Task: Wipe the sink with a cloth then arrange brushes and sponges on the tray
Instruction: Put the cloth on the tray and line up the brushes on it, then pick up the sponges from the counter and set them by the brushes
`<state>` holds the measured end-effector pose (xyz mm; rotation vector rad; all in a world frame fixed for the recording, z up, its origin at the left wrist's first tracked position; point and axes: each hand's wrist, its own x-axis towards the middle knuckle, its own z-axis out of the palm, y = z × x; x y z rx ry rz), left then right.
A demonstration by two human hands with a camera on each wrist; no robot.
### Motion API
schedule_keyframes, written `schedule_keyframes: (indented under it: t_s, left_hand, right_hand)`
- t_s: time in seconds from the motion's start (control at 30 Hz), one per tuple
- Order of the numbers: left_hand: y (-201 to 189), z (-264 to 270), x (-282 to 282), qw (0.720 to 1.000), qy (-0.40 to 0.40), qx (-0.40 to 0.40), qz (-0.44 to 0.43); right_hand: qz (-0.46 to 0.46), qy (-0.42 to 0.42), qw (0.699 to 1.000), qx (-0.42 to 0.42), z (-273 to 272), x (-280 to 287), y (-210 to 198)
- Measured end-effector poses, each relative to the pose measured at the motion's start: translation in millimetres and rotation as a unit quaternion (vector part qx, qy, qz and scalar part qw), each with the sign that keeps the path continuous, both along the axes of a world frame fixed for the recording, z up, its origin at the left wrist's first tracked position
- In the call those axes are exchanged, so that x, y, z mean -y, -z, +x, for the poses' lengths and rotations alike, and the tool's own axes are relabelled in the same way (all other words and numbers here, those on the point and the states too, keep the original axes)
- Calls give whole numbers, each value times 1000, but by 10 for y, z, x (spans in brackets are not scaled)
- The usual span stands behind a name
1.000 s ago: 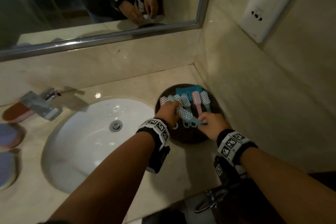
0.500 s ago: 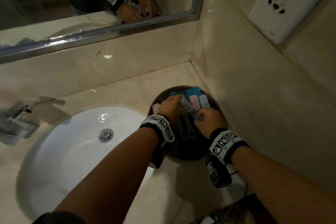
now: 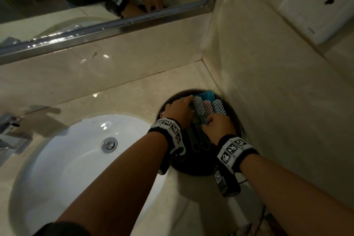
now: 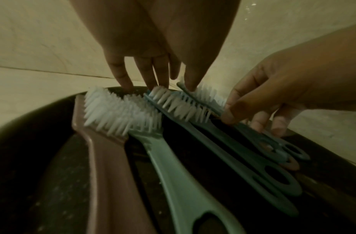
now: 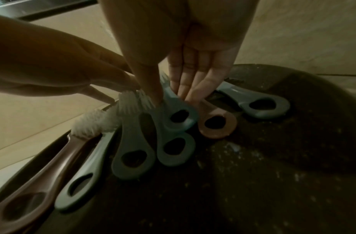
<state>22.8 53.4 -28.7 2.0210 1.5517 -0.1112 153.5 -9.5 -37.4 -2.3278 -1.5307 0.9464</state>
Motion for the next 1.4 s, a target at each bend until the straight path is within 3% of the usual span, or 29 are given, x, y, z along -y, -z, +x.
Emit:
schedule_keyframes:
  t_s: [0.3,0.47,0.77,1.03,1.2,1.4]
  left_hand:
    - [95,-51,13,998,20,-64,-12]
    - [90,-53,42,998,21,-57,4]
    - [-392,-456,433,999,-6,-37,28]
    - [-636,-1425,1078,989,-118,-56,71]
    - [-778,-2151,1559,975,-193,-63,91]
    - [-789,-3250,2243,959,-256,-67,100]
  right_hand:
    - [8,7,1000,25,29,32,33]
    - [-6,-20,999,35,59,60,-11]
    - [32,-91,995,40,-96,22,-465]
    - [50,-238,969,48,-1112,143,-782]
    - [44,-355,930,91,-1772,467,-936]
    - [50,-436,890,122,-2832,801,-1068]
